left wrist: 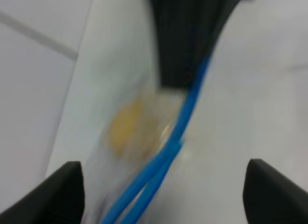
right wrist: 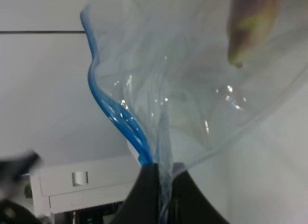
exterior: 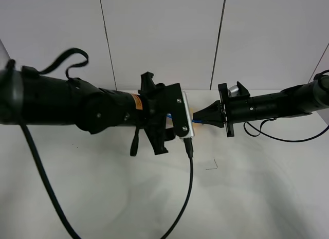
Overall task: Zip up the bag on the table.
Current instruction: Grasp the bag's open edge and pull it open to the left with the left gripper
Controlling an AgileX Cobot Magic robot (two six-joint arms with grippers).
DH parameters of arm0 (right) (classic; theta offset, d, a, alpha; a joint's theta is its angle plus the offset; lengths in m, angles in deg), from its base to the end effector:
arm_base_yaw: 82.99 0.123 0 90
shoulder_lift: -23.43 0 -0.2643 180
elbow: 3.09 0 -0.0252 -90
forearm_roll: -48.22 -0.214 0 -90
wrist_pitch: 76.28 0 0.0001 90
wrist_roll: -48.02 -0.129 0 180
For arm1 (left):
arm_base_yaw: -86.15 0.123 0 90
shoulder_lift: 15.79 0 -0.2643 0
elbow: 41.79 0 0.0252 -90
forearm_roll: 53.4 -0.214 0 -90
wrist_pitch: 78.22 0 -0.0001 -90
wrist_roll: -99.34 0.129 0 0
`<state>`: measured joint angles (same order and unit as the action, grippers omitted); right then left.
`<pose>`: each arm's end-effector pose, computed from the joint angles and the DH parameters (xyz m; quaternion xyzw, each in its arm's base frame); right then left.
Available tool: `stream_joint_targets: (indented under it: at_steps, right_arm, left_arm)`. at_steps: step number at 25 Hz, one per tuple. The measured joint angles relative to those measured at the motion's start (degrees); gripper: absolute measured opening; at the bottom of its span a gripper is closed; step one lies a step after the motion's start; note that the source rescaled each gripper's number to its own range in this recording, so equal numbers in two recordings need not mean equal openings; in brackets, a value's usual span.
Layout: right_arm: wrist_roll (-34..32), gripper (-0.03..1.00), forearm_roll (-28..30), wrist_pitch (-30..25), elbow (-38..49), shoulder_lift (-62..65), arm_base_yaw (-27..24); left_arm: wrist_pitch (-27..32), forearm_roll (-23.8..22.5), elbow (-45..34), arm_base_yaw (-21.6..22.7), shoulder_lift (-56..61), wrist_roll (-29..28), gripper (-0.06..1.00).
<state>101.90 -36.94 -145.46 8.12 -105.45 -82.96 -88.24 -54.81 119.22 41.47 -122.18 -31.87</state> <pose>0.3440 0.1204 0.1391 0.0269 0.8130 0.5757 0.0837 0.2699 -0.2677 0.2179 0.6231 0.5709 0.0238 0.5341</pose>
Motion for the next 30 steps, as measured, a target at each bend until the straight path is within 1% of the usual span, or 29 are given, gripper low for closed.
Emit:
stream_joint_targets:
  at_steps: [4, 9, 11, 13, 18, 24, 27, 30]
  right_arm:
    - [-0.89, 0.0, -0.14, 0.0, 0.0, 0.0, 0.0]
    - [-1.62, 0.0, -0.15, 0.0, 0.0, 0.0, 0.0]
    - [-1.62, 0.0, -0.2, 0.0, 0.0, 0.0, 0.0]
    - [-1.62, 0.0, -0.26, 0.0, 0.0, 0.0, 0.0]
    - [-1.62, 0.0, -0.32, 0.0, 0.0, 0.0, 0.0]
    - [-1.62, 0.0, -0.32, 0.0, 0.0, 0.0, 0.0]
    - [-1.62, 0.0, -0.32, 0.0, 0.0, 0.0, 0.0]
    - [-1.62, 0.0, -0.32, 0.0, 0.0, 0.0, 0.0]
  left_arm:
    - [-7.05, 0.0, 0.0, -1.08, -4.77, 0.5, 0.92]
    - [-19.88, 0.02, 0.0, -1.16, -10.39, 1.52, 0.91]
    - [-23.36, 0.4, 0.0, -1.16, -12.07, 2.42, 0.91]
    - [-25.42, 1.41, -0.06, -1.16, -13.34, 4.26, 0.89]
    - [-27.76, 4.85, -2.41, -1.16, -13.89, 9.5, 0.72]
    - [-29.89, 5.55, -2.83, -1.16, -13.89, 10.5, 0.55]
    - [-29.89, 5.58, -2.83, -1.16, -13.89, 10.69, 0.4]
    - [-29.94, 5.7, -2.83, -1.16, -13.89, 11.02, 0.22]
